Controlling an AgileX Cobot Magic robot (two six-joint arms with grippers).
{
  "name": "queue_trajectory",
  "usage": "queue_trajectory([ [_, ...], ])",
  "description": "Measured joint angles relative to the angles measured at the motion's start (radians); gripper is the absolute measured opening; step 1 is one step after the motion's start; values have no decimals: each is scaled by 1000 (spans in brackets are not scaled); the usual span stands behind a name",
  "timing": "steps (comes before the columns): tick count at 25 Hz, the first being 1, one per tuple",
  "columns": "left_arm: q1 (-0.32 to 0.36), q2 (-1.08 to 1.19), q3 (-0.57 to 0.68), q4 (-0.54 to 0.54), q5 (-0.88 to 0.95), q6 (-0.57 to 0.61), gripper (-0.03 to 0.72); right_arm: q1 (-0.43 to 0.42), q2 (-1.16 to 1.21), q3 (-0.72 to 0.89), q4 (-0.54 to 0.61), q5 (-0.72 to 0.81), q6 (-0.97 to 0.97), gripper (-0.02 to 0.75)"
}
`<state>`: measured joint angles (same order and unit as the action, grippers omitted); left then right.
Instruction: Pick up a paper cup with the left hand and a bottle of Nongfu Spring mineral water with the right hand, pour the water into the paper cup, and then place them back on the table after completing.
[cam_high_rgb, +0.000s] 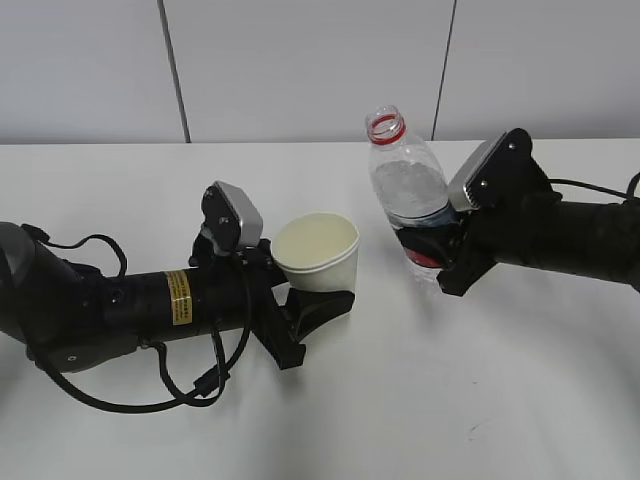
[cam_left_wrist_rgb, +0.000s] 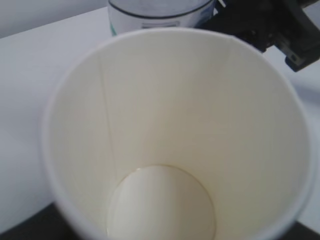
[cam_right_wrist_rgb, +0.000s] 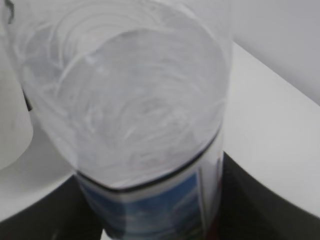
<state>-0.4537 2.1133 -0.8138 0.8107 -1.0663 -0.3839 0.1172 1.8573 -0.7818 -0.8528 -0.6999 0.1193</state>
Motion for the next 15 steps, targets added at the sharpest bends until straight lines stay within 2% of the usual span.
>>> queue_trajectory([
  [15,0,0,-2,-1,43,0,409,0,0,-85,-25,56,-195,419],
])
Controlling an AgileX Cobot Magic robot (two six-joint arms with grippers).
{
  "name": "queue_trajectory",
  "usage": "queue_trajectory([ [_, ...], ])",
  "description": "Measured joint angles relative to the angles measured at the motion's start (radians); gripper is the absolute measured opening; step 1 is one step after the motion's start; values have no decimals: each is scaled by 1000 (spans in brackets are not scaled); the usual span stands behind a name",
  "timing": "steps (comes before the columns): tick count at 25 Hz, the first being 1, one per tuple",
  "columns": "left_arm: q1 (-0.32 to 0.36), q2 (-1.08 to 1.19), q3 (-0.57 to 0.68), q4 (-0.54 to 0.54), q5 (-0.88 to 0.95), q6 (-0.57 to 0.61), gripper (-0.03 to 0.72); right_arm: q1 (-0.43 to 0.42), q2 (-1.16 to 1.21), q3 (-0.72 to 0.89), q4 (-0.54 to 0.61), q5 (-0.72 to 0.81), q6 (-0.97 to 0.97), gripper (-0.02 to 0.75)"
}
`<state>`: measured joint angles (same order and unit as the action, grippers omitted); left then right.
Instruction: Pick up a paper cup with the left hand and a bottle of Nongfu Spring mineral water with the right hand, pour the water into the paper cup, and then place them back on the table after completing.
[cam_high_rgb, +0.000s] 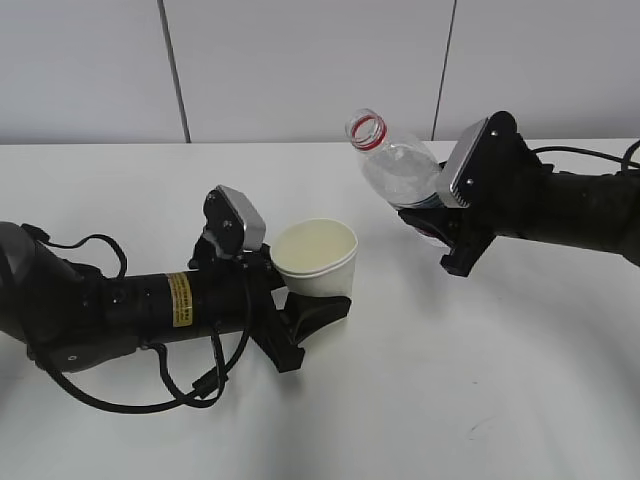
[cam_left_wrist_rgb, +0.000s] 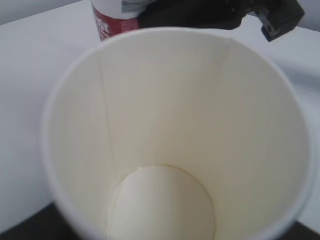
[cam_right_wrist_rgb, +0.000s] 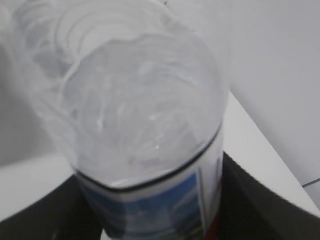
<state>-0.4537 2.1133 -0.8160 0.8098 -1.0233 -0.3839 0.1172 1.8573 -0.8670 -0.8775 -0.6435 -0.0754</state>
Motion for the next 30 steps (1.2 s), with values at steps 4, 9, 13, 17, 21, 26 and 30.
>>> queue_trajectory([
  [4,0,0,-19,1,23,-14,409,0,0,-11,0,31,-56,419],
  [9,0,0,-35,3,42,-31,409,0,0,-28,0,74,-102,419],
  [13,0,0,-35,6,47,-34,409,0,0,-41,0,97,-138,418],
  [17,0,0,-35,5,49,-34,409,0,0,-50,0,104,-177,417],
  [21,0,0,-35,3,52,-34,409,0,0,-64,0,112,-207,417],
  [26,-1,0,-62,5,77,-34,409,0,0,-69,0,112,-242,417],
  [30,-4,0,-71,5,91,-34,409,0,0,-69,0,114,-263,417],
])
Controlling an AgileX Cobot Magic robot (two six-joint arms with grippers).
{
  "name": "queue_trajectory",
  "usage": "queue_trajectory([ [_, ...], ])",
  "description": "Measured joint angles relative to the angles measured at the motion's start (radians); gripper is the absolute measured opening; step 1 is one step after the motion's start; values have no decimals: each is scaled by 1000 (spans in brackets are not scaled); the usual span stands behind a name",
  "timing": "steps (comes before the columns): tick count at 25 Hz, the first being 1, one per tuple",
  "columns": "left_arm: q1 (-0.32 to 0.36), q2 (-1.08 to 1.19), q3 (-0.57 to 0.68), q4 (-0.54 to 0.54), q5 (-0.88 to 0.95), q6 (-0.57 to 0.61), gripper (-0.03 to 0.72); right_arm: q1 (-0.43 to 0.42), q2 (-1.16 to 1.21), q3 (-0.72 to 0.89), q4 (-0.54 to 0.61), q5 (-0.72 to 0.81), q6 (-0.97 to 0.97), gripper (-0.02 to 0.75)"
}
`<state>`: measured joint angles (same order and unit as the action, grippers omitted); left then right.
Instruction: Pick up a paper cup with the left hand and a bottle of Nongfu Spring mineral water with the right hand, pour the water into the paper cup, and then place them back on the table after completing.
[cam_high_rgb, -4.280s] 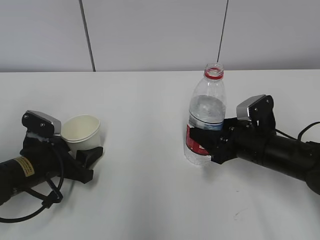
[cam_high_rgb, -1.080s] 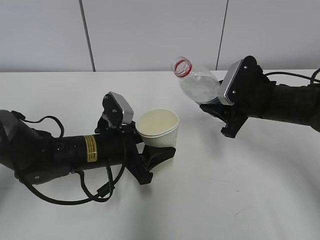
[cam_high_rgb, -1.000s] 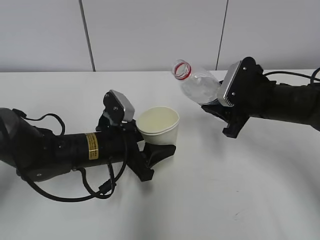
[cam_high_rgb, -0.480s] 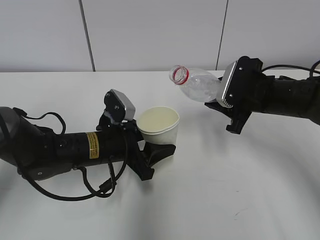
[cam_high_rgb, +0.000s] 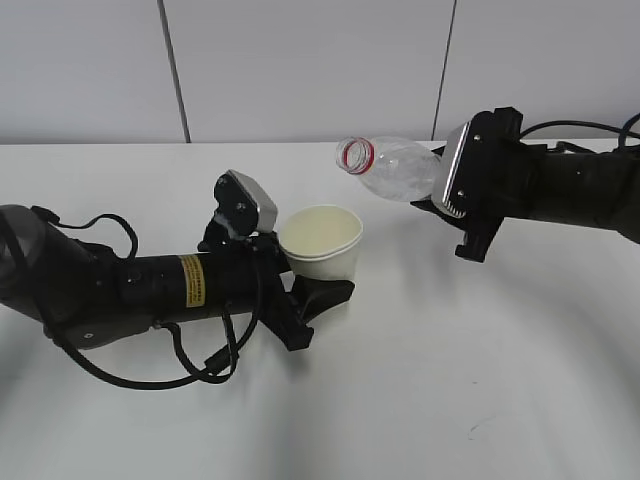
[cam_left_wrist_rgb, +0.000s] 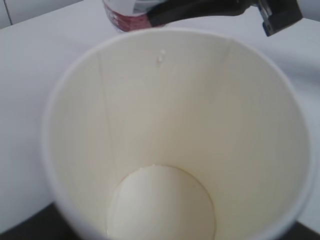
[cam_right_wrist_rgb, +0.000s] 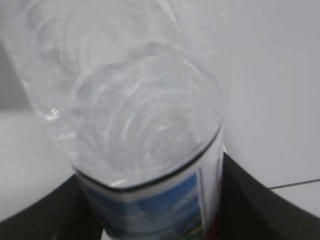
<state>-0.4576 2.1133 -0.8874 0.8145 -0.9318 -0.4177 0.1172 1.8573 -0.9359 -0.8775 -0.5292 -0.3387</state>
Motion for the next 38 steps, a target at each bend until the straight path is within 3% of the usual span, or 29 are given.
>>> queue_trajectory([
  [38,0,0,-23,49,6,-44,409,0,0,-48,4,40,-251,416],
])
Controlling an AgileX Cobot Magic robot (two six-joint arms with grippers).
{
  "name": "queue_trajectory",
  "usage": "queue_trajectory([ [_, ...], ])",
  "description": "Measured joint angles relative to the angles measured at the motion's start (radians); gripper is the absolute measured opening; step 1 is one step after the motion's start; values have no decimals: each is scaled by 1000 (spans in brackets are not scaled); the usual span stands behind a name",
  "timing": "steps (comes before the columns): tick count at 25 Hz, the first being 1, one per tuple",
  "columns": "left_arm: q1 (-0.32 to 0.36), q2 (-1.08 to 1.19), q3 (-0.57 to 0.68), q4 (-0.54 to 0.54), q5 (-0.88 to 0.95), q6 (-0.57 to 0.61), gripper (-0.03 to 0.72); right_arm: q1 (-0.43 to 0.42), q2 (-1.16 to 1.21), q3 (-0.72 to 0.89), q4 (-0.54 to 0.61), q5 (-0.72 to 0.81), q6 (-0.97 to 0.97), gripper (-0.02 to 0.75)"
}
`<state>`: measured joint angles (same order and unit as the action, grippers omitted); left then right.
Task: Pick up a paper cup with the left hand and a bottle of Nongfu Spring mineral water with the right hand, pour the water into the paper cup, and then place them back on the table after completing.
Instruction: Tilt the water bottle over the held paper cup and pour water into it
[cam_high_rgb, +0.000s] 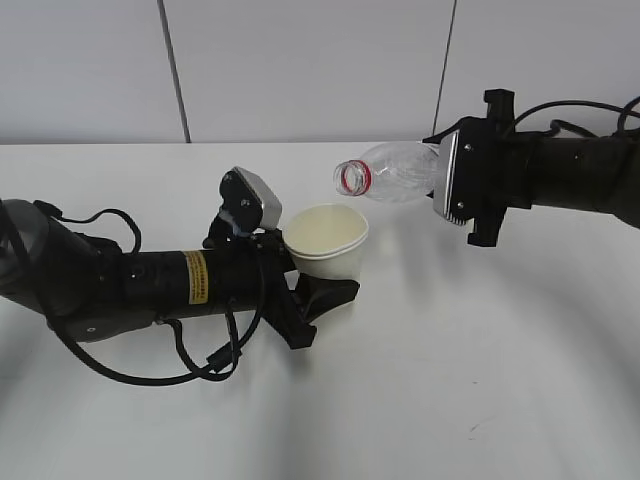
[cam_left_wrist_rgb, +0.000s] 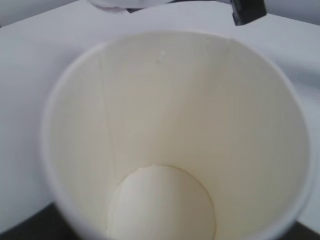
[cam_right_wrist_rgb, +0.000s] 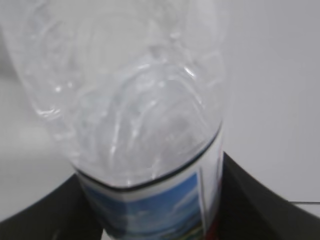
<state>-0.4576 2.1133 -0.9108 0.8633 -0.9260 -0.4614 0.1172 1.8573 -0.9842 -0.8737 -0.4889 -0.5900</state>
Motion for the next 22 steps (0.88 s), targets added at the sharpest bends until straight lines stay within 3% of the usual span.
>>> queue_trajectory([
  [22,0,0,0,27,0,-9,408,0,0,-34,3,17,-85,416],
])
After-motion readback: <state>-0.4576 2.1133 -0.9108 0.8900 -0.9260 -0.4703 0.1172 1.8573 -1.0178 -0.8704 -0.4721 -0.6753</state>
